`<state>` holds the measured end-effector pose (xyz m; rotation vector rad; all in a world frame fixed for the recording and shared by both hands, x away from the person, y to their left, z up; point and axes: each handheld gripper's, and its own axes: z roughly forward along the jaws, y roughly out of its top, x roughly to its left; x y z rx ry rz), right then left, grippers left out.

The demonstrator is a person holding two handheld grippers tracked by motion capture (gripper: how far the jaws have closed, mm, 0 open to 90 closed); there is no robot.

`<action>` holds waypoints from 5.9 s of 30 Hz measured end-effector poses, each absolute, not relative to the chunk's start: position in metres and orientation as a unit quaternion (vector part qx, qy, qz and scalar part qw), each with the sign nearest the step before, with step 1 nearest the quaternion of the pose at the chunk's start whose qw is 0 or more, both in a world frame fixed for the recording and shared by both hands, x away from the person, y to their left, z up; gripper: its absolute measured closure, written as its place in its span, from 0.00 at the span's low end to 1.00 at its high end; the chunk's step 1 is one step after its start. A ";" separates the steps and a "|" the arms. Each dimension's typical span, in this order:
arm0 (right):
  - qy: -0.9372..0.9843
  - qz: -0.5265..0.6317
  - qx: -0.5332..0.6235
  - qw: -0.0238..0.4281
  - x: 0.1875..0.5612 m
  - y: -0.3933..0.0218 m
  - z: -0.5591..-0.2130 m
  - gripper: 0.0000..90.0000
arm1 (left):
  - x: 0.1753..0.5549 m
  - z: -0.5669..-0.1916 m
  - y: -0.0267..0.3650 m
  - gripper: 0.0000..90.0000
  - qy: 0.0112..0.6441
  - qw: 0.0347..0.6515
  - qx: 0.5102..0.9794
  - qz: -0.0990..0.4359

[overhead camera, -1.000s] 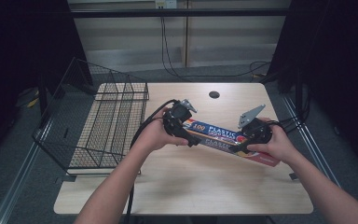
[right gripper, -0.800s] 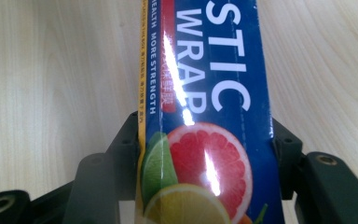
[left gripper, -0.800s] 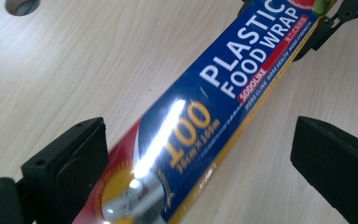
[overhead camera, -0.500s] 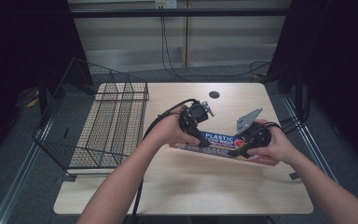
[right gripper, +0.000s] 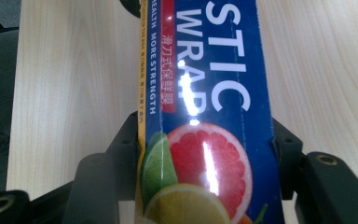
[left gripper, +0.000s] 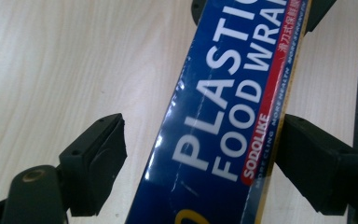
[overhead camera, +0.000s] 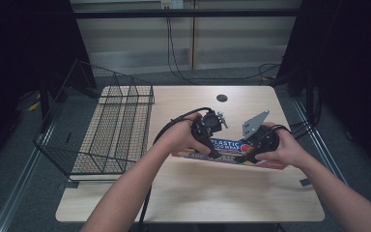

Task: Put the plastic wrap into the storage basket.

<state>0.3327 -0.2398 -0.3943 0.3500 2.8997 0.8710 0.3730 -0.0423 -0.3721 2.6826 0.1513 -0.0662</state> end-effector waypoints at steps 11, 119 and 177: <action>0.949 0.297 0.099 0.039 0.334 -0.241 -0.392 0.49 | 0.369 -0.378 -0.049 0.38 0.036 0.202 0.978 -0.043; 0.870 0.394 0.290 0.063 0.300 -0.259 -0.444 0.00 | 0.423 -0.217 0.208 0.48 0.650 0.130 0.745 0.071; 0.877 0.385 0.282 0.058 0.298 -0.256 -0.452 0.00 | 0.414 -0.266 0.275 0.47 0.726 0.111 0.673 0.088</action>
